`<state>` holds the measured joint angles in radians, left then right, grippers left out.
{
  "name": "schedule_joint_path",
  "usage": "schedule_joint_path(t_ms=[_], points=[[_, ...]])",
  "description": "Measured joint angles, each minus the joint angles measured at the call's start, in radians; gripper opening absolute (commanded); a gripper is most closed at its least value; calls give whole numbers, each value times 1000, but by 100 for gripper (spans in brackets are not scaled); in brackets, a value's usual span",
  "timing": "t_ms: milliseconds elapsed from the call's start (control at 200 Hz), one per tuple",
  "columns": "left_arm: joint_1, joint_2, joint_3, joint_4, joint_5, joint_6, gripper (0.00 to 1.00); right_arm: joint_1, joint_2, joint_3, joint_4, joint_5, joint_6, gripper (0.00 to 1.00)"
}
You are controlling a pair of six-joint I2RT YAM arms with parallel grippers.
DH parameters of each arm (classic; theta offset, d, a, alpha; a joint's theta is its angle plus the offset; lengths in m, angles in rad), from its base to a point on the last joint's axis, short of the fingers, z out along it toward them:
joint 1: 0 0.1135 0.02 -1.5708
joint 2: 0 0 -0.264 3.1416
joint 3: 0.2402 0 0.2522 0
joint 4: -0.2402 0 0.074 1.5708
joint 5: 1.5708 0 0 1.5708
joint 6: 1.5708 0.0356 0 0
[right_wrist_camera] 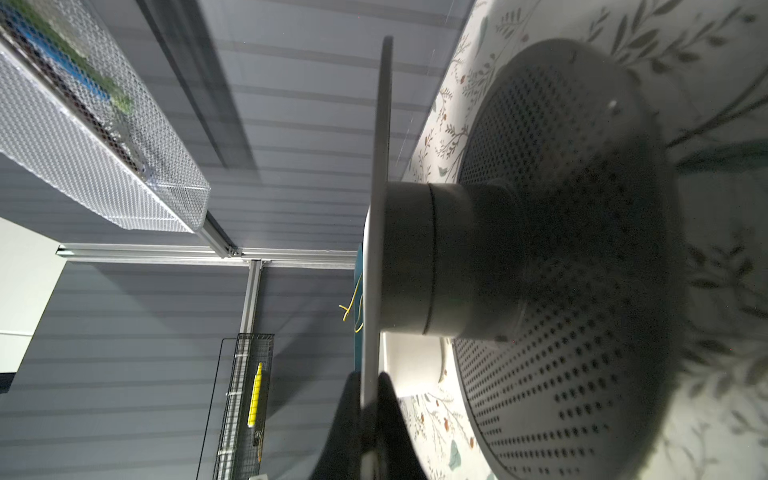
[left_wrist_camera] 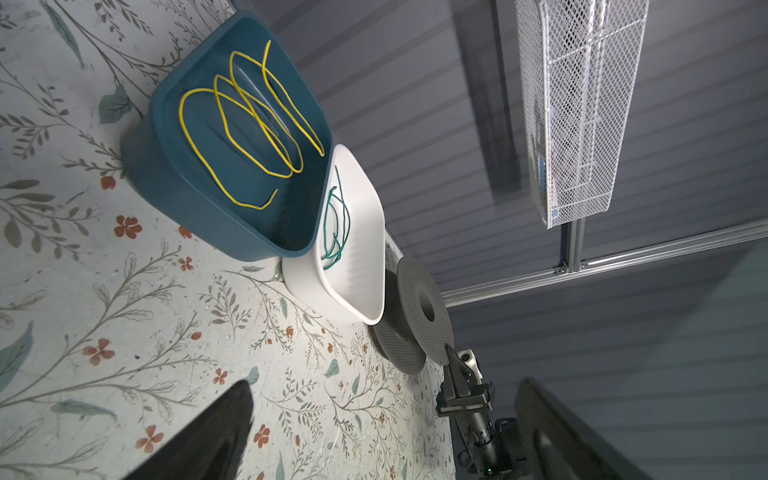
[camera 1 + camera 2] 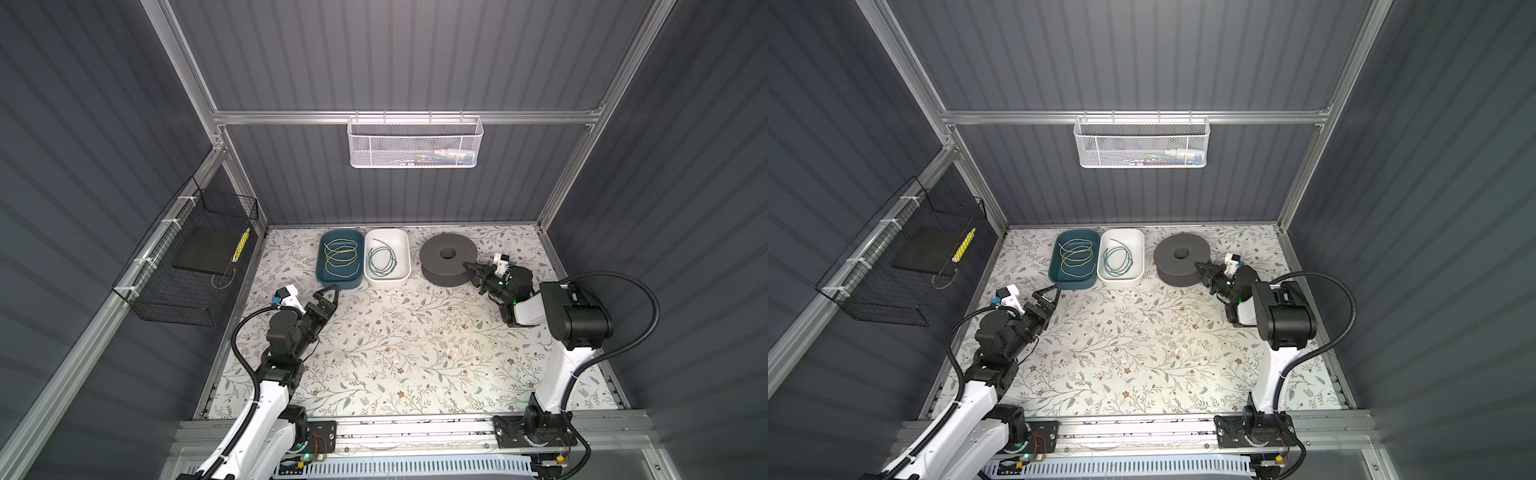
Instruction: Wrap the cables
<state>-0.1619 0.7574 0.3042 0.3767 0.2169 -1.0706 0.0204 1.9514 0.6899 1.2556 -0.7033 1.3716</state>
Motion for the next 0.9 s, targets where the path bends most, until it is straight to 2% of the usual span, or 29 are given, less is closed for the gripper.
schedule_joint_path(t_ms=[390, 645, 760, 900], points=[[0, -26, 11, -46, -18, 47, 99, -1, -205, -242, 87, -56, 42, 0], [0, -75, 13, -87, -33, 54, 99, 22, -427, -442, 82, -75, 58, 0], [0, -105, 6, -89, -45, 53, 99, 100, -543, -490, 14, -59, 35, 0], [0, -122, -33, -86, -52, 42, 99, 276, -666, -521, -108, 6, -15, 0]])
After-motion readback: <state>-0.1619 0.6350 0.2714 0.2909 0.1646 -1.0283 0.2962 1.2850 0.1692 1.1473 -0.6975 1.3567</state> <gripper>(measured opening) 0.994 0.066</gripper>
